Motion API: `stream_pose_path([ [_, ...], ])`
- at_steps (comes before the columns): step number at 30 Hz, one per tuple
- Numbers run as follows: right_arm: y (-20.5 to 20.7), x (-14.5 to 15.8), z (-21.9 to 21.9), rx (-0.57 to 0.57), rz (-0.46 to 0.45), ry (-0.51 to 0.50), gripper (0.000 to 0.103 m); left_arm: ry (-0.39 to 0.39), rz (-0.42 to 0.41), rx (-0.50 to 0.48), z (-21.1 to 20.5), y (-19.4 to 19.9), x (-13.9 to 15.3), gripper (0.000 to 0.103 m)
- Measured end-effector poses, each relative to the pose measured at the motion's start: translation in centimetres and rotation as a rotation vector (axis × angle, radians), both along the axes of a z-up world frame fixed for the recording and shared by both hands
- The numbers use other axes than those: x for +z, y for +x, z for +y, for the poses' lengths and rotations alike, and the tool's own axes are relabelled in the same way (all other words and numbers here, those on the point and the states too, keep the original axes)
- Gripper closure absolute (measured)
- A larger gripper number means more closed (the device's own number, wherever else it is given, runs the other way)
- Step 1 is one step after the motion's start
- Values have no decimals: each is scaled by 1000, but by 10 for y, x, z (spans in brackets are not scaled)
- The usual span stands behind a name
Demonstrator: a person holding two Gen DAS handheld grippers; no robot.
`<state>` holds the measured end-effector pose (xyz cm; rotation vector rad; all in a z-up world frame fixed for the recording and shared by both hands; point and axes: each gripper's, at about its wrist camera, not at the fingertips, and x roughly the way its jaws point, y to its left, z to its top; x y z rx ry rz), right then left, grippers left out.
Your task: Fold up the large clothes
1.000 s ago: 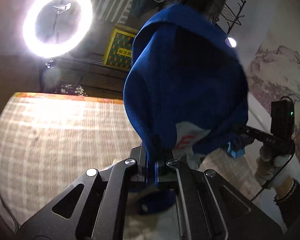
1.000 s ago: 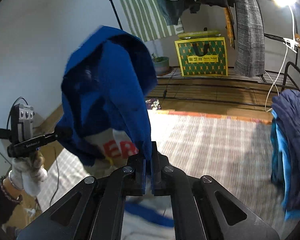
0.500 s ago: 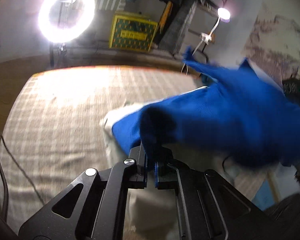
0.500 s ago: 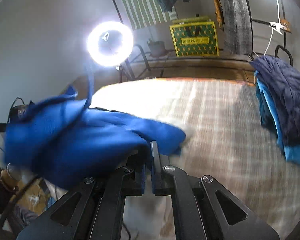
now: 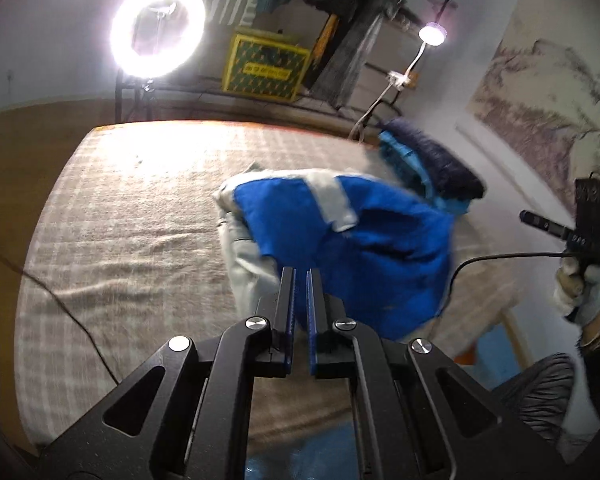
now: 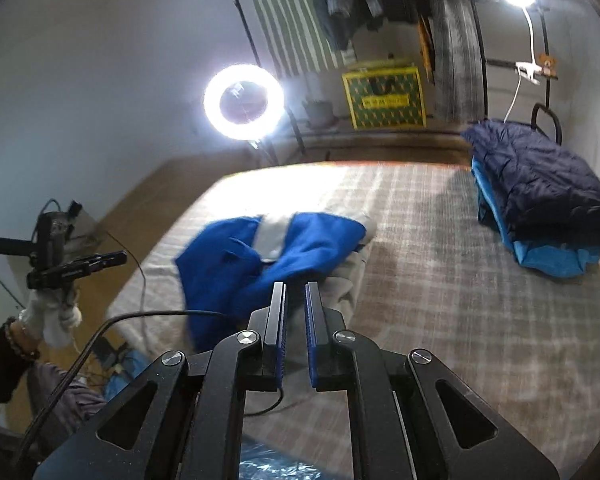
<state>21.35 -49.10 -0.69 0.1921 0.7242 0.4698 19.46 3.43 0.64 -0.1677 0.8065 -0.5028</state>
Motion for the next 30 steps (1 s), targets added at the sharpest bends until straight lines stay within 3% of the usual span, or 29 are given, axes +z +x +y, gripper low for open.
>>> stream_pose_path([
  [3, -33, 27, -6, 3, -52, 17, 95, -33, -22, -14, 2, -28, 34, 102],
  [7, -71, 65, -14, -12, -135, 19, 82, -54, -61, -22, 5, -58, 82, 102],
  [10, -93, 92, -20, -16, -190, 22, 82, -70, -107, -21, 10, -82, 124, 102],
  [12, -103, 106, -23, -14, -221, 17, 80, -74, -145, -25, 11, -97, 150, 94],
  [13, -109, 114, -24, -17, -244, 10, 73, -84, -157, -28, 12, -104, 164, 91],
  [15, -118, 122, -26, -24, -271, 15, 61, -94, -175, -32, 12, -114, 182, 74],
  [17, -121, 125, -28, -21, -284, 29, 59, -85, -184, -30, 9, -119, 192, 72],
  [19, -118, 120, -29, -28, -275, 44, 58, -111, -149, -35, 6, -115, 186, 69],
  [21, -109, 108, -29, -32, -242, 66, 58, -148, -100, -24, 6, -105, 170, 57],
  [30, -27, 0, -20, -65, 25, 168, 53, -306, 162, 102, 6, -7, 36, 56],
])
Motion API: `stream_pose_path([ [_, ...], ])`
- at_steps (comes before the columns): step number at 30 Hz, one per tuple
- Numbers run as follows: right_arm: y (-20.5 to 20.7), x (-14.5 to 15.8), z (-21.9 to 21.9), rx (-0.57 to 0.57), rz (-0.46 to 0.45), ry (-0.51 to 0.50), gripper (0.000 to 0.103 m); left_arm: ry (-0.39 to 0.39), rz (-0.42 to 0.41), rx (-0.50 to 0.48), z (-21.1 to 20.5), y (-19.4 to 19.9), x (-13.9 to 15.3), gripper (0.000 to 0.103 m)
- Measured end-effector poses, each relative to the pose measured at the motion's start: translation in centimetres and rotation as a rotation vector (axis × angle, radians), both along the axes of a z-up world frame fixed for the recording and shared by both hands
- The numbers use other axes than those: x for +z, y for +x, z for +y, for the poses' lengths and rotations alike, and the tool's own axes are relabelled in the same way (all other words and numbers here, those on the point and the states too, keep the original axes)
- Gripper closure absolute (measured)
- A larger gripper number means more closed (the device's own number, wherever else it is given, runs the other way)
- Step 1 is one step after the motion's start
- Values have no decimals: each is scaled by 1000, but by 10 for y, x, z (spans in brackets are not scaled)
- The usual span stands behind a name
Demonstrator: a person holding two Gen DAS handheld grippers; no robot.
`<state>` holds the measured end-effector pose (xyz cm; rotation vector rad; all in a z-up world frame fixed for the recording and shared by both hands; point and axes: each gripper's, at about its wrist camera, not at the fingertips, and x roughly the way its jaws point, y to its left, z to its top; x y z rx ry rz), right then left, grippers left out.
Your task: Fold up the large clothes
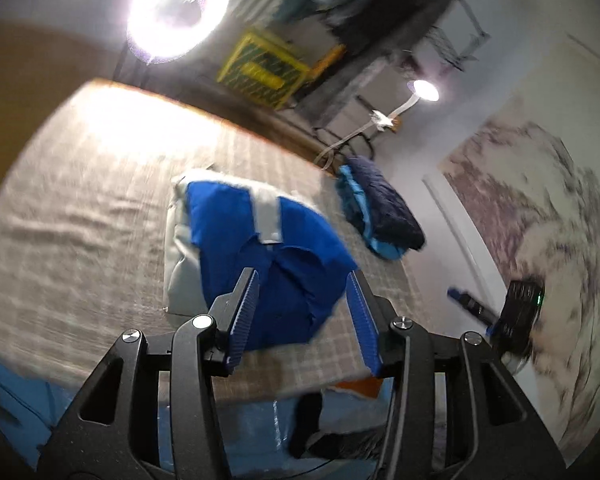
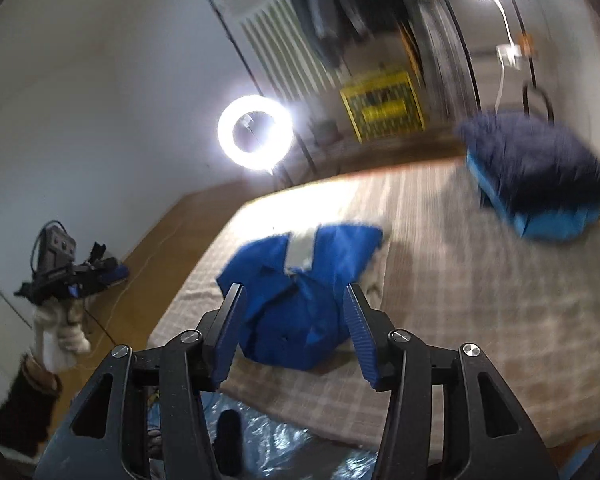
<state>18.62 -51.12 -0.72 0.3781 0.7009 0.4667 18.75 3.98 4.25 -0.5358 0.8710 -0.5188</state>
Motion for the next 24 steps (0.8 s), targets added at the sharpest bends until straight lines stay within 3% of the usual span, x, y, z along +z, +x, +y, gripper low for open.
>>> stream_pose_path([
  [3, 30, -38, 0, -20, 96, 40, 47, -42, 74, 45, 3, 33, -41, 56],
  [8, 77, -103, -2, -35, 242, 148, 46, -104, 171, 92, 9, 79, -95, 54],
  [14, 119, -142, 3, -6, 332, 216, 46, -198, 264, 97, 10, 117, -139, 54],
  [19, 141, -163, 8, 11, 367, 237, 46, -220, 299, 72, 1, 141, -161, 54],
  [20, 144, -167, 10, 16, 374, 233, 46, -233, 305, 73, 1, 142, -164, 56],
  [23, 151, -175, 18, 36, 385, 239, 47, -213, 322, 53, -6, 148, -177, 89],
  [24, 152, -175, 19, 43, 387, 243, 58, -200, 316, 49, -8, 148, -179, 92],
])
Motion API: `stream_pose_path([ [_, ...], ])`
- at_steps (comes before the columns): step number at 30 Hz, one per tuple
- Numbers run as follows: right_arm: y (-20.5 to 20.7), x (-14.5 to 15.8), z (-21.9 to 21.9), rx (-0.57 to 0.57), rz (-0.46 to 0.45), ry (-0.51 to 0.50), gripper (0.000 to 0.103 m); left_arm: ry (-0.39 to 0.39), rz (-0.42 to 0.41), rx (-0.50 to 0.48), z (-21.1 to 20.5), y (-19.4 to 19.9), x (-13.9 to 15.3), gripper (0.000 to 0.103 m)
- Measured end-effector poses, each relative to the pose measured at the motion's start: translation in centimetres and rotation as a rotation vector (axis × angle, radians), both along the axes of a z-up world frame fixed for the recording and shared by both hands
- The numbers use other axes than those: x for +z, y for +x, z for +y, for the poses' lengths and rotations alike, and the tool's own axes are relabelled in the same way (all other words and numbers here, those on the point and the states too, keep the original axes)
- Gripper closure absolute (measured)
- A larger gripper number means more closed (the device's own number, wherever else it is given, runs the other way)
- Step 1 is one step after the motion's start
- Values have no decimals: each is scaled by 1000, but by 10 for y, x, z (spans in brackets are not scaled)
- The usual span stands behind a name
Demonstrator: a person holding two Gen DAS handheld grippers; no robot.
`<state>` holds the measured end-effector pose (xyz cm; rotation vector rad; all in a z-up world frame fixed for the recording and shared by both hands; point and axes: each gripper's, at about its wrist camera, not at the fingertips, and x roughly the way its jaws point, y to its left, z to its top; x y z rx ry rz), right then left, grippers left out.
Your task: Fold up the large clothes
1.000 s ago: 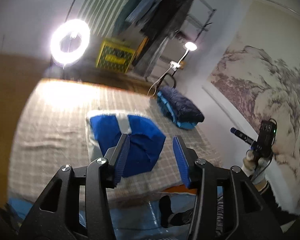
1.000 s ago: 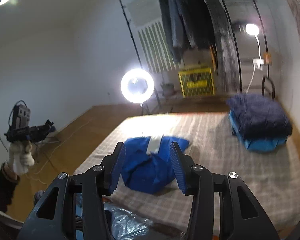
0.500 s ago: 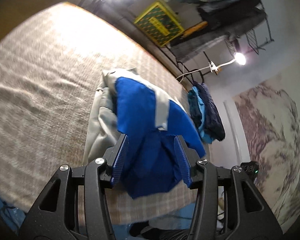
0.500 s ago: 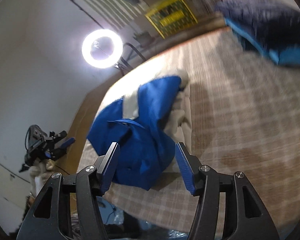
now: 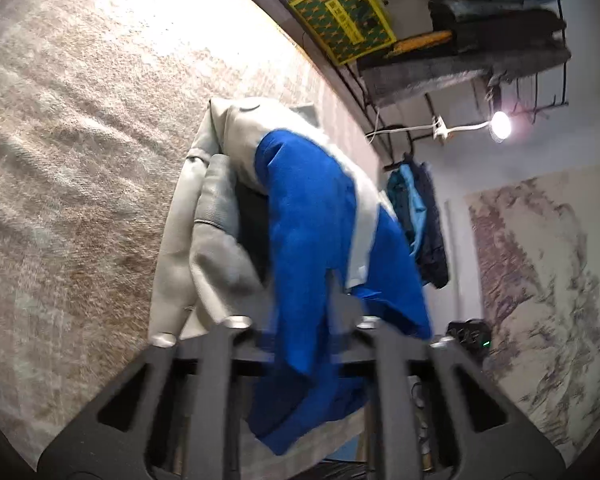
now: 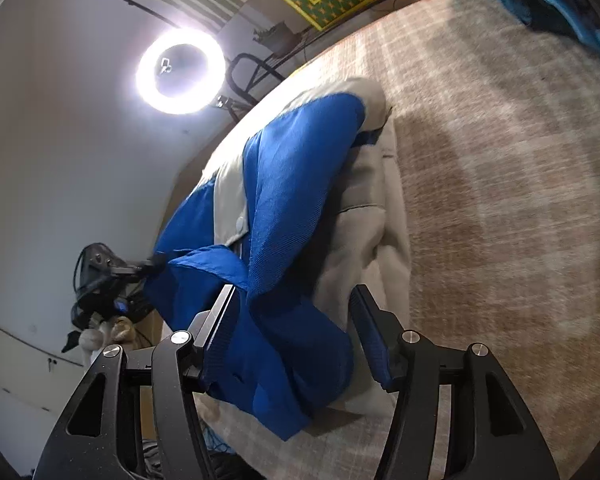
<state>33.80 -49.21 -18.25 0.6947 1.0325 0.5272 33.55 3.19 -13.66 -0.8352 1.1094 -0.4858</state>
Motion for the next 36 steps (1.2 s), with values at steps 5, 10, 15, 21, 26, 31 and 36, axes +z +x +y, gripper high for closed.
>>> stream_pose_path([
  [5, -8, 8, -12, -2, 28, 124, 99, -54, -19, 11, 7, -13, 18, 101],
  [10, -36, 40, -24, 67, -70, 214, 102, 19, -45, 13, 20, -25, 24, 101],
  [15, -29, 25, -22, 65, -48, 37, 97, -15, -14, 32, 22, -20, 5, 100],
  [21, -15, 15, -24, 42, 22, 86, 91, -22, -13, 51, 14, -5, -2, 98],
  [26, -23, 36, -23, 57, -5, 150, 101, 42, -56, 11, 2, -16, 19, 100],
  [31, -19, 10, -35, 41, 62, 26, 102, 218, 27, -17, -4, -11, -24, 99],
  [36, -20, 1, -24, 73, 60, -153, 102, 333, -28, -50, -19, -15, -30, 93],
])
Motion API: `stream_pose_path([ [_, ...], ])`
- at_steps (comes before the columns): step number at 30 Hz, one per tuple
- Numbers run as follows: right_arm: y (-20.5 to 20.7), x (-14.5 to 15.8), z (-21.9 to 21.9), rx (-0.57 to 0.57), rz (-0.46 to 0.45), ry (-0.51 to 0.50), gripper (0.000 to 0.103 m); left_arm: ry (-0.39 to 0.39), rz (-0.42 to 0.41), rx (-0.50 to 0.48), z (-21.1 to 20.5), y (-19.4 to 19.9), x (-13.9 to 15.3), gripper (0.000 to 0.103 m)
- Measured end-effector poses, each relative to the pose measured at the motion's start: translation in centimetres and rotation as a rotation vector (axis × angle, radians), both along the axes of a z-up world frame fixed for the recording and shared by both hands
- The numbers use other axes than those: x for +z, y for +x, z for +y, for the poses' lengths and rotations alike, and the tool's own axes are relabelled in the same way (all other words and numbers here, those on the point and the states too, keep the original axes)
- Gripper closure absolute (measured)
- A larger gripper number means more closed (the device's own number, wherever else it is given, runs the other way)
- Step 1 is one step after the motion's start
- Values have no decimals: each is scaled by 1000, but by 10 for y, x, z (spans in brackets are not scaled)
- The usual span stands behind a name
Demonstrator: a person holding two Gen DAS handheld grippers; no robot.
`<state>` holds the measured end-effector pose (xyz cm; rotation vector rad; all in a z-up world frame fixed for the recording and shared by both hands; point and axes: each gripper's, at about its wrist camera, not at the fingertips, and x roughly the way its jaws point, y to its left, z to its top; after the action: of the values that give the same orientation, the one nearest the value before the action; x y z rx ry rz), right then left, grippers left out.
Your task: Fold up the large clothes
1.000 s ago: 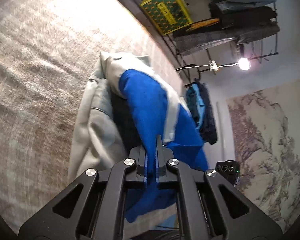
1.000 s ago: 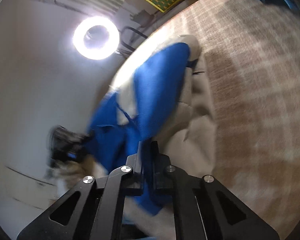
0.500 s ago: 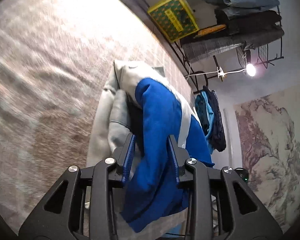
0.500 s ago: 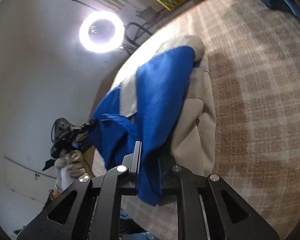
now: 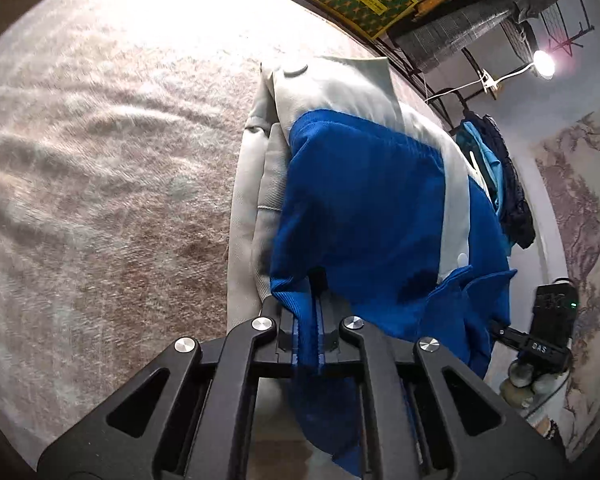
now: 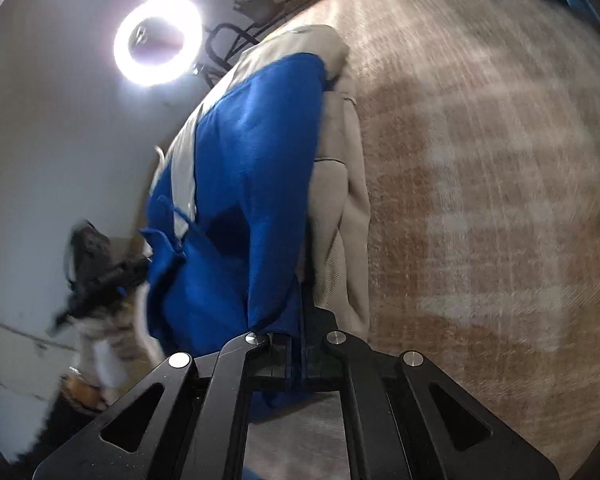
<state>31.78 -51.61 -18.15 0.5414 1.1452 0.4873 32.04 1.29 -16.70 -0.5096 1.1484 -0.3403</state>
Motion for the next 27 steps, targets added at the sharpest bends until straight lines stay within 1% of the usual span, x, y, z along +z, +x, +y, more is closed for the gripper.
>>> stream_pose_path([
  [1, 0, 0, 0, 0, 0, 0, 102, 14, 1, -9, 1, 0, 6, 92],
  [2, -1, 9, 2, 20, -23, -46, 102, 23, 0, -12, 2, -2, 11, 90],
  [3, -2, 17, 4, 36, -32, -82, 99, 42, -7, -17, 3, -4, 19, 88],
  [4, -3, 28, 5, 66, -39, -119, 98, 90, -24, -14, 4, -7, 34, 86],
  [5, -3, 39, 4, 88, -50, -142, 98, 111, -43, -14, 4, -8, 43, 86],
  [6, -2, 47, 2, 104, -69, -151, 98, 154, -79, -20, 1, -10, 58, 86],
  [8, 1, 75, -1, 151, -141, -184, 98, 233, -147, -14, -8, -12, 80, 86],
  [9, 4, 85, -2, 145, -171, -204, 98, 233, -187, -16, -15, -9, 91, 86],
  [10, 8, 92, -4, 129, -199, -220, 97, 218, -204, -20, -22, -5, 96, 86],
  [12, 16, 105, -5, 88, -257, -214, 97, 191, -202, -29, -37, 6, 99, 86],
  [14, 31, 107, 10, 85, -268, -268, 97, 198, -202, -42, -51, 16, 98, 86],
  [15, 35, 106, 16, 96, -265, -262, 94, 200, -202, -42, -56, 20, 98, 86],
  [17, 33, 103, 19, 123, -229, -223, 94, 167, -181, -41, -57, 26, 94, 86],
  [18, 32, 97, 24, 127, -199, -249, 94, 158, -180, -40, -57, 27, 93, 86],
  [19, 31, 87, 28, 145, -157, -271, 96, 169, -187, -42, -57, 27, 93, 86],
  [20, 35, 80, 22, 150, -131, -265, 97, 185, -195, -44, -55, 26, 94, 86],
  [22, 28, 60, 15, 140, -56, -211, 99, 214, -201, -42, -50, 30, 92, 86],
  [24, 17, 40, 1, 97, 12, -119, 99, 214, -188, -18, -42, 32, 85, 86],
  [25, 10, 28, -3, 73, 39, -84, 99, 191, -175, 3, -33, 31, 80, 86],
  [26, 9, 22, -3, 71, 44, -76, 99, 148, -156, 21, -24, 29, 75, 86],
  [27, 2, 20, 0, 79, 30, -85, 99, 101, -138, 39, -15, 27, 72, 83],
])
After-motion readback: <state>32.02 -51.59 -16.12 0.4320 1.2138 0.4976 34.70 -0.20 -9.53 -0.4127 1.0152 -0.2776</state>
